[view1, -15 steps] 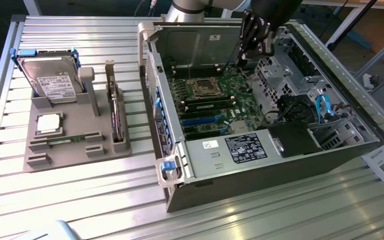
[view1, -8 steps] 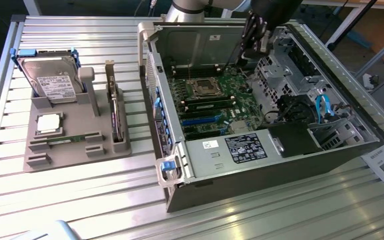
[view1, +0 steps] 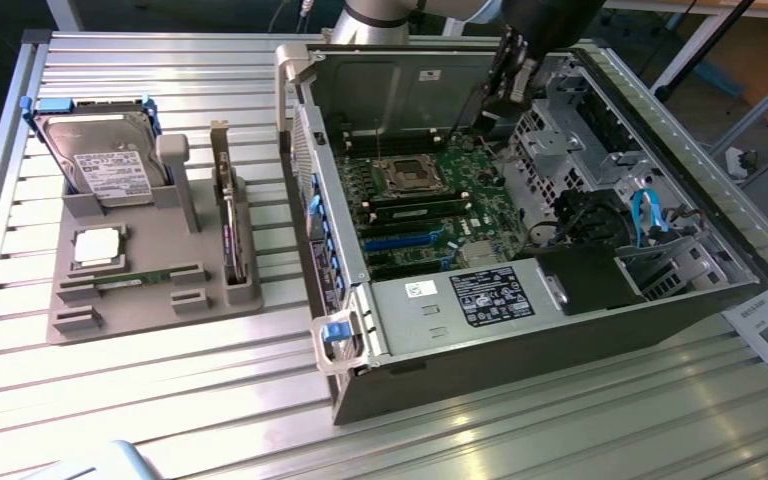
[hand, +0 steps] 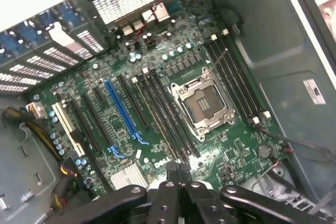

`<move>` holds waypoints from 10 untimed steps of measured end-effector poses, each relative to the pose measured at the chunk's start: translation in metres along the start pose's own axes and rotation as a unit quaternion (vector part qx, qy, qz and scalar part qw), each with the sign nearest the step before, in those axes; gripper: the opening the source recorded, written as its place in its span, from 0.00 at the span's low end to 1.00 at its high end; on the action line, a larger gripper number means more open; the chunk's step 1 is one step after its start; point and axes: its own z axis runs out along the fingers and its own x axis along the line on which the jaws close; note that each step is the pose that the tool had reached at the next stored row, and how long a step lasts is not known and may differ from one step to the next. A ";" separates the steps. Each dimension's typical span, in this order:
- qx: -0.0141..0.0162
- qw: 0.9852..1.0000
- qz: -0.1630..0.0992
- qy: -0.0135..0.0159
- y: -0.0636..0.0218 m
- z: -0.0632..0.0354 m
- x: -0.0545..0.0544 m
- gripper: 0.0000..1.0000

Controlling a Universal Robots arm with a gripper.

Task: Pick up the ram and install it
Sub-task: 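Press down the ram until it locks into place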

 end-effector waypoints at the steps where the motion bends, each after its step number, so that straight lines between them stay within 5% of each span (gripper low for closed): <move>1: 0.001 1.000 0.018 -0.001 0.0000 0.0000 0.000 0.10; 4: 0.004 0.999 0.054 -0.003 0.0000 0.0001 0.000 0.10; 10: 0.008 0.993 0.120 -0.006 0.0000 0.0001 0.000 0.10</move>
